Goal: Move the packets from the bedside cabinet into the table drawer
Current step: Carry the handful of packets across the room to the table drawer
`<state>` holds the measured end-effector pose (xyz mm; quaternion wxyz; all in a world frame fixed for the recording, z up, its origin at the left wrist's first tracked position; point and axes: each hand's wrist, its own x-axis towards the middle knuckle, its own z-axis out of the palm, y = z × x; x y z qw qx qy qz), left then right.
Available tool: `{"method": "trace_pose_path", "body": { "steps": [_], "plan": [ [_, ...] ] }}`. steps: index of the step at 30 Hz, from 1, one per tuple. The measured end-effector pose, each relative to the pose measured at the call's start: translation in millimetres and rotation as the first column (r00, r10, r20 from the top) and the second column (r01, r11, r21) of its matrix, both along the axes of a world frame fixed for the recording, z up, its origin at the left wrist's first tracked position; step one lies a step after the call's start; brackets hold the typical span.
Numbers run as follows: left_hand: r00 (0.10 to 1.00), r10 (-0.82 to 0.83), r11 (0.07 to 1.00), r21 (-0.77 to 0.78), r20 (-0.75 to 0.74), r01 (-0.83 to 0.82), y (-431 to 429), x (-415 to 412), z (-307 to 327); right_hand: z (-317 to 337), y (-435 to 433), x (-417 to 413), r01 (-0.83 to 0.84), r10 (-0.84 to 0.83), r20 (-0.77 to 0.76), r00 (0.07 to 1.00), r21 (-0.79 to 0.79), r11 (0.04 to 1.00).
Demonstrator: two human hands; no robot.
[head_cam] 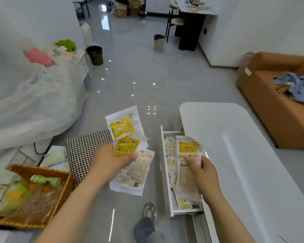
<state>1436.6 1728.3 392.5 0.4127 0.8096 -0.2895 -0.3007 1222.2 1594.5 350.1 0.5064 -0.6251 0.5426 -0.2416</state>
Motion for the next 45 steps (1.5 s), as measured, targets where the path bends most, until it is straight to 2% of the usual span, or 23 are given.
{"method": "trace_pose_path", "body": {
  "steps": [9,19,29,34,38,45],
  "plan": [
    [0.976,-0.217,0.966,0.142,0.003,0.214,-120.0,41.6,-19.3,-27.1,-85.8,29.8,0.181,-0.182,0.023,0.983,0.051,0.982],
    [0.932,-0.363,0.904,0.244,0.007,0.351,-248.9,60.2,-42.8,-36.7,-171.1,40.2,0.316,-0.316,-0.013,0.949,0.071,0.946],
    [0.843,-0.523,0.752,0.399,-0.124,0.525,-355.2,51.6,-105.8,-54.8,-200.9,22.1,0.556,-0.545,-0.112,0.831,0.123,0.822],
    [0.769,-0.608,0.612,0.501,-0.196,0.612,-405.1,52.6,-149.3,-65.8,-209.5,29.3,0.66,-0.64,-0.161,0.751,0.175,0.731],
    [0.755,-0.585,0.553,0.535,-0.296,0.638,-440.5,55.8,-183.2,-73.6,-220.3,36.8,0.716,-0.689,-0.197,0.697,0.219,0.663],
    [0.709,-0.599,0.425,0.603,-0.371,0.675,-486.2,47.6,-242.6,-98.6,-241.1,48.6,0.787,-0.735,-0.283,0.616,0.259,0.559]
  ]
}}
